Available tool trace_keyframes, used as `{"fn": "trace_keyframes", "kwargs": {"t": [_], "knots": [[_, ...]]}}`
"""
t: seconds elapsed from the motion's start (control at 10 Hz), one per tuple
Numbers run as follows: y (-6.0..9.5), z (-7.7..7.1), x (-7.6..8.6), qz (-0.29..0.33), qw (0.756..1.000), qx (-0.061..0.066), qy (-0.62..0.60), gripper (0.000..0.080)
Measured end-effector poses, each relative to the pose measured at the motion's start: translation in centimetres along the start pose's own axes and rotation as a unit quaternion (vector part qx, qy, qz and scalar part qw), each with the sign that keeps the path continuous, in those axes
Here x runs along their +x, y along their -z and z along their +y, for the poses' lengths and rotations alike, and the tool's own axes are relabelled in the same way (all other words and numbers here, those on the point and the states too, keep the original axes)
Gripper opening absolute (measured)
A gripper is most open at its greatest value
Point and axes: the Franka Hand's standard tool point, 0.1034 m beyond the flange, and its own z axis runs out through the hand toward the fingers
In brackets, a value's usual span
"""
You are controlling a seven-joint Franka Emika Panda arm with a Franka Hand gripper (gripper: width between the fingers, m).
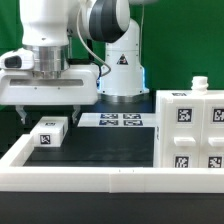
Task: Assemble cabinet
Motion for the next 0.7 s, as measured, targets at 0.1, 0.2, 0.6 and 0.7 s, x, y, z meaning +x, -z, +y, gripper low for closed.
{"fn": "trace_keyframes", "kwargs": {"t": [0.1,0.2,0.6,0.7], "knots": [[-0.25,0.00,-0.12,-0.003,1.000,0.000,0.000,0.0797],[-0.44,-0.02,-0.23,-0.004,1.000,0.000,0.000,0.0797],[-1.16,-0.16,-0.51,-0.009,1.000,-0.001,0.002,0.0670],[-1.15,-0.13,-0.49,-0.009,1.000,-0.001,0.002,0.0556]]}}
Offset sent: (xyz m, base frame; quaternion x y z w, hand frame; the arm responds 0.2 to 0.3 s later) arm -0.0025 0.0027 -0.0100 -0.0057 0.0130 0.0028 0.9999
